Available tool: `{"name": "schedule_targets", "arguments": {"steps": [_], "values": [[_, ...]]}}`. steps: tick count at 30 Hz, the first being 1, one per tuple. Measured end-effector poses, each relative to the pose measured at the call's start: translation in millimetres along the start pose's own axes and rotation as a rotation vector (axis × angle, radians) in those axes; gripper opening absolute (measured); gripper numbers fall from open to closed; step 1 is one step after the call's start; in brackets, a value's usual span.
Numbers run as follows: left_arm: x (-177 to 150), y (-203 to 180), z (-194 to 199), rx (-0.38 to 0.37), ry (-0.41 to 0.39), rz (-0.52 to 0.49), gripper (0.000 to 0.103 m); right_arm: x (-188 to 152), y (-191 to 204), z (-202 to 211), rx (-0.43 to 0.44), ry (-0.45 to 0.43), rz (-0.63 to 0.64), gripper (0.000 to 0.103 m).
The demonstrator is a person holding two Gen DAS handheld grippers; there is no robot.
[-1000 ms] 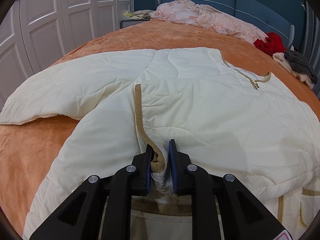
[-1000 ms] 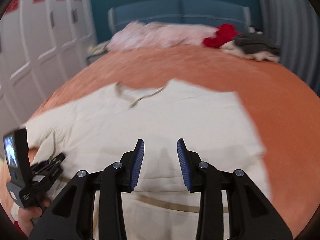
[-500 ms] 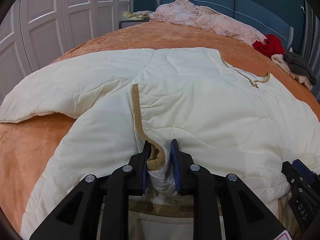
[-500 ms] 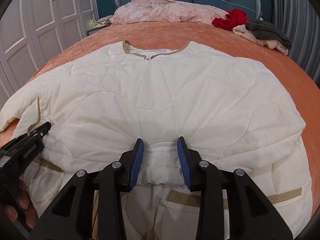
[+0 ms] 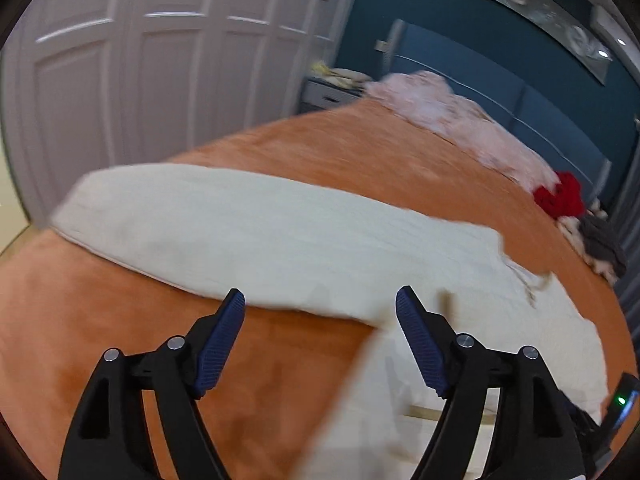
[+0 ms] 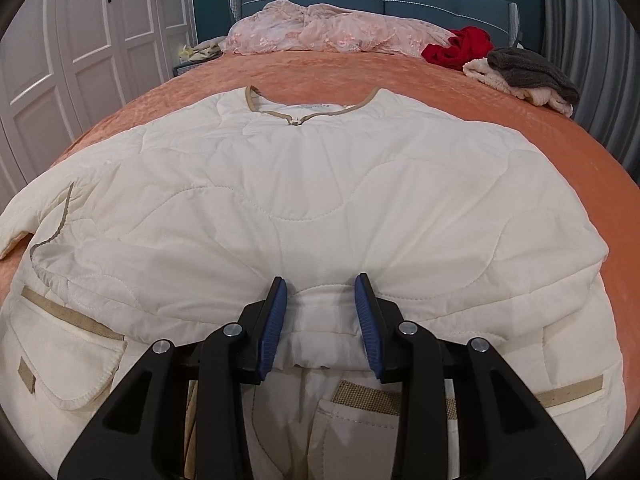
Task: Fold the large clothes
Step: 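Lift the held sleeve across the jacket body and open the left gripper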
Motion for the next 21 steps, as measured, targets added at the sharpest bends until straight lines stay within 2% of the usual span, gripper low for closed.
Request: {"name": "schedule_targets", "arguments": {"steps": [3, 6, 7, 9, 11, 13, 15, 17, 18, 21], "values": [[19.7, 91.0, -16.6, 0.113, 0.040, 0.129, 0.076, -0.1, -0.3, 0.0, -0.002, -0.001, 0.002, 0.034], [26.2, 156.3, -31.5, 0.184, 0.066, 0.266, 0.075, 0.2, -0.4, 0.3, -0.005, -0.001, 0.005, 0.034], [27.0, 182.4, -38.1, 0.196, 0.068, 0.345, 0.075, 0.0, -0.5, 0.3, -0.004, -0.001, 0.004, 0.034], [26.2, 205.8, -45.6, 0.203, 0.082, 0.437, 0.074, 0.0, -0.5, 0.3, -0.004, -0.001, 0.005, 0.034], [23.5, 222.7, -55.0, 0.173, 0.079, 0.540, 0.073, 0.4, -0.3, 0.5, -0.007, -0.001, 0.006, 0.034], [29.5, 224.7, -58.9, 0.173, 0.059, 0.553, 0.072, 0.5, -0.3, 0.9, -0.008, -0.002, 0.007, 0.034], [35.1, 221.0, -61.3, 0.170, 0.055, 0.535, 0.057, 0.3, -0.3, 0.8, -0.007, -0.002, 0.006, 0.034], [43.9, 207.3, -67.7, 0.140, 0.063, 0.527, 0.012, 0.7, -0.2, 1.1, -0.005, -0.003, 0.004, 0.034], [50.7, 198.6, -67.3, 0.111, 0.059, 0.526, 0.008, 0.6, 0.0, 1.1, -0.006, -0.002, 0.005, 0.034], [72.4, 176.0, -53.0, 0.064, 0.000, 0.477, 0.005, 1.1, -0.2, 1.6, -0.006, -0.005, 0.004, 0.034]]}}
Point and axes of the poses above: each gripper's, at about its wrist camera, not at the fingertips, and z roughly against the way its jaws point, y to its left, x to its top, the point moved 10 cm from there along -z, roughly the way its jaws point, and after that the axes turned 3 degrees about -y, right-handed, at the moved point
